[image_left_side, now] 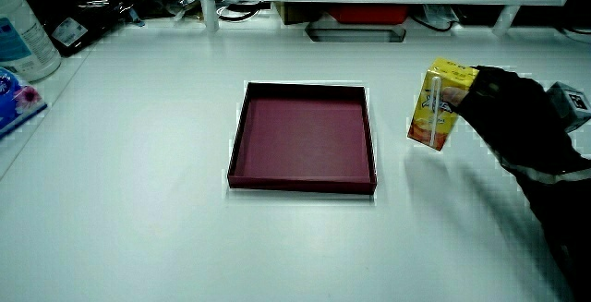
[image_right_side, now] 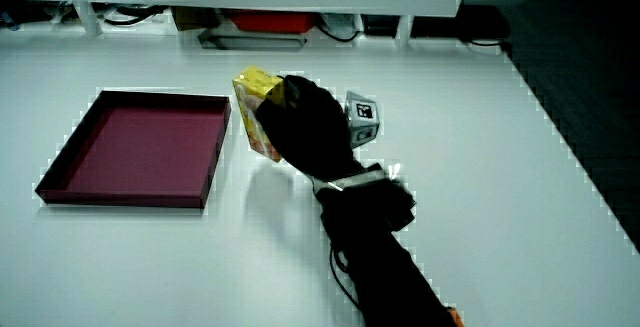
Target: Place ice redtea
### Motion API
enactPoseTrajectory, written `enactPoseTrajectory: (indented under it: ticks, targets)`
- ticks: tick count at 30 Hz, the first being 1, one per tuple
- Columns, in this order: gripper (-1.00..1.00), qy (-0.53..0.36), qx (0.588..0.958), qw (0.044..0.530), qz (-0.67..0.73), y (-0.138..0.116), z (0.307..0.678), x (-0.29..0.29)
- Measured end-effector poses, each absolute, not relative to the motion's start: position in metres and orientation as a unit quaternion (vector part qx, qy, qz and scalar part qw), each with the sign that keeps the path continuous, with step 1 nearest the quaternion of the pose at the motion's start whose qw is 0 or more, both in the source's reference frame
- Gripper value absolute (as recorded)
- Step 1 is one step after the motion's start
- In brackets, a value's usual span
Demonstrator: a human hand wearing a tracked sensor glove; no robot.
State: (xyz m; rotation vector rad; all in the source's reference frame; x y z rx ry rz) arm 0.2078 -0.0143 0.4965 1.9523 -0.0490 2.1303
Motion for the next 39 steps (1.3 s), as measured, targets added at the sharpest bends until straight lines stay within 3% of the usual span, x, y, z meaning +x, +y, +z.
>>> enactPoseTrajectory:
  ticks: [11,13,21,39]
  targets:
    - [0.00,0.022,0.675,0.136,0.725,0.001,0.529,0.223]
    - [0.00,0.023,0.652,0.134,0.746,0.002,0.532,0.224]
    - [0.00,0.033,0.640,0.127,0.757,0.008,0.539,0.229]
    - [-0.62,0.036,0.638,0.135,0.757,0.013,0.542,0.229]
